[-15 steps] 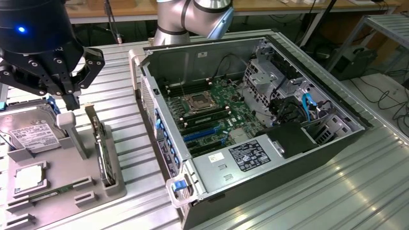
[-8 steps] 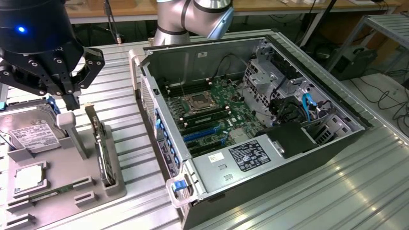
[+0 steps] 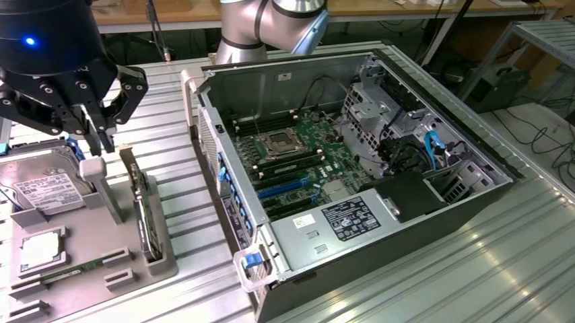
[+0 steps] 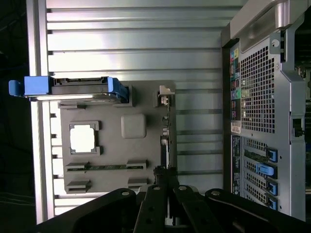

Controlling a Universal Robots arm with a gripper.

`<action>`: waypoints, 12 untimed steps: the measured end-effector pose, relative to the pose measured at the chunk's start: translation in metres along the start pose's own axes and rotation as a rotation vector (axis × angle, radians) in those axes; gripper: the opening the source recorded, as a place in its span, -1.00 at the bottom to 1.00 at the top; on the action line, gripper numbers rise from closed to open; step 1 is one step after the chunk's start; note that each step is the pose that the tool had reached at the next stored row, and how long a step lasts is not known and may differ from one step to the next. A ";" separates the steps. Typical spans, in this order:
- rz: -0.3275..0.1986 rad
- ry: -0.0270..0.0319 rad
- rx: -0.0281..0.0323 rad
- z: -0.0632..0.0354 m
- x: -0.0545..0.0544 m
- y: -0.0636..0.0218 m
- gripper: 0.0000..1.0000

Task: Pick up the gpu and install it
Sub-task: 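Pick up the gpu and move the gpu toward the slot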

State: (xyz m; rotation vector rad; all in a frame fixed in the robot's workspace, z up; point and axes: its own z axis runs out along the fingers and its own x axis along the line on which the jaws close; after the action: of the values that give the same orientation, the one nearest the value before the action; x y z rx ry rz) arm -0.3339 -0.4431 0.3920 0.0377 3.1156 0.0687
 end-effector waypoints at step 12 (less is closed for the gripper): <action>-0.002 0.0001 0.0000 0.0005 0.000 0.0000 0.19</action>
State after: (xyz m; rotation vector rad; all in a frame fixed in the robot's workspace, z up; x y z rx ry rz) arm -0.3339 -0.4431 0.3915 0.0352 3.1156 0.0687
